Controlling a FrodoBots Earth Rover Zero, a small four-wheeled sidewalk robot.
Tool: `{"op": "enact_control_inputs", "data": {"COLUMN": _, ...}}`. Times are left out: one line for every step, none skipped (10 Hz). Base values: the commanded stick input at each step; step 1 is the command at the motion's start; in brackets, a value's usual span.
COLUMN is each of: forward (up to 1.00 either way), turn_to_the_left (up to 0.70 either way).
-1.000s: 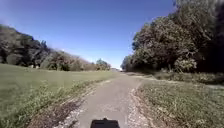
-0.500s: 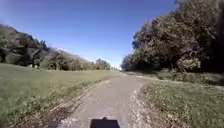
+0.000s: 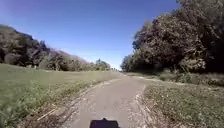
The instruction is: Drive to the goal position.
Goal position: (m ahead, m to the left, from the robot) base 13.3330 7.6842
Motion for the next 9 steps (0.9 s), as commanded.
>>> {"op": "enact_control_inputs", "data": {"forward": 0.5, "turn_to_the_left": 0.0}}
{"op": "enact_control_inputs", "data": {"forward": 0.5, "turn_to_the_left": 0.0}}
{"op": "enact_control_inputs", "data": {"forward": 0.5, "turn_to_the_left": 0.0}}
{"op": "enact_control_inputs", "data": {"forward": 0.5, "turn_to_the_left": 0.0}}
{"op": "enact_control_inputs", "data": {"forward": 0.5, "turn_to_the_left": 0.0}}
{"op": "enact_control_inputs", "data": {"forward": 0.5, "turn_to_the_left": 0.0}}
{"op": "enact_control_inputs", "data": {"forward": 0.5, "turn_to_the_left": 0.0}}
{"op": "enact_control_inputs", "data": {"forward": 0.5, "turn_to_the_left": 0.0}}
{"op": "enact_control_inputs", "data": {"forward": 0.5, "turn_to_the_left": 0.0}}
